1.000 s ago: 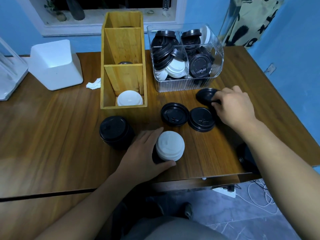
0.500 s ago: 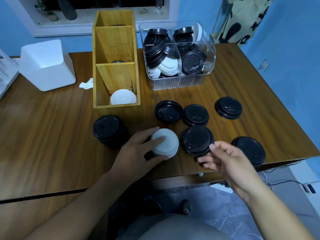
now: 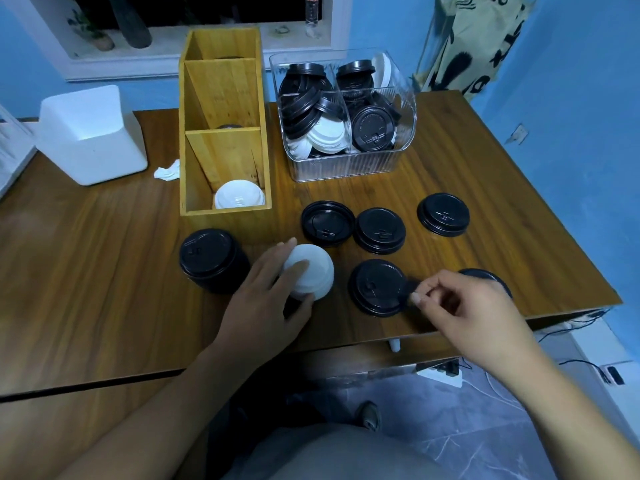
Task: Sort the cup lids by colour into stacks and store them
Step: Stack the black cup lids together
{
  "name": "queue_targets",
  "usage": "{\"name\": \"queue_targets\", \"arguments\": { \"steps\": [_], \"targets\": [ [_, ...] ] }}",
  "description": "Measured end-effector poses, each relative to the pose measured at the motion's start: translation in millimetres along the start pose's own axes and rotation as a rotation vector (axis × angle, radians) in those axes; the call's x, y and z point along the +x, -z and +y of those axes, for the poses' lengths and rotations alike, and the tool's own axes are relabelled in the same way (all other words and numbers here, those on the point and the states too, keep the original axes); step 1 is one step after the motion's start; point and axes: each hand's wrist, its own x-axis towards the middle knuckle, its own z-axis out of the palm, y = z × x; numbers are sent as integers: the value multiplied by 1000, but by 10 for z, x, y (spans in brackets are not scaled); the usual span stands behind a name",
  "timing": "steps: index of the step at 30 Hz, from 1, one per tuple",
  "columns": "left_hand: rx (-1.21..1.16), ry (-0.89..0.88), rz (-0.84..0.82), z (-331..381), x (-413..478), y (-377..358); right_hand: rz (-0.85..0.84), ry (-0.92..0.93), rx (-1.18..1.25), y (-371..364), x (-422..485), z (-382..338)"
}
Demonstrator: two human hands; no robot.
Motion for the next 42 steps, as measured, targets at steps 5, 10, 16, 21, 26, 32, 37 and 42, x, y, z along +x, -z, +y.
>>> {"name": "queue_targets", "arguments": {
  "steps": [5, 10, 16, 21, 26, 32, 37, 42],
  "targets": [
    [11, -40, 21, 46, 22, 34, -172, -1, -487, 307, 48, 431],
    [94, -254, 18, 309, -23, -5, -243, -76, -345, 246, 101, 656],
    [21, -228, -85, 679, 14, -199, -220, -96, -333, 140, 227, 655],
    [5, -14, -203, 791, 105, -346, -314, -40, 12, 375, 210, 901],
    [-98, 125, -222, 906, 268, -453, -247, -38, -42, 327, 281, 974],
    [-198, 167, -259, 895, 387, -478, -208, 92, -145, 206, 275, 965],
    [-248, 198, -244, 867, 393, -484, -153, 88, 57, 233, 273, 877],
    [-239, 212, -203, 906, 402, -551, -204, 186, 69, 16, 352, 536]
  ]
}}
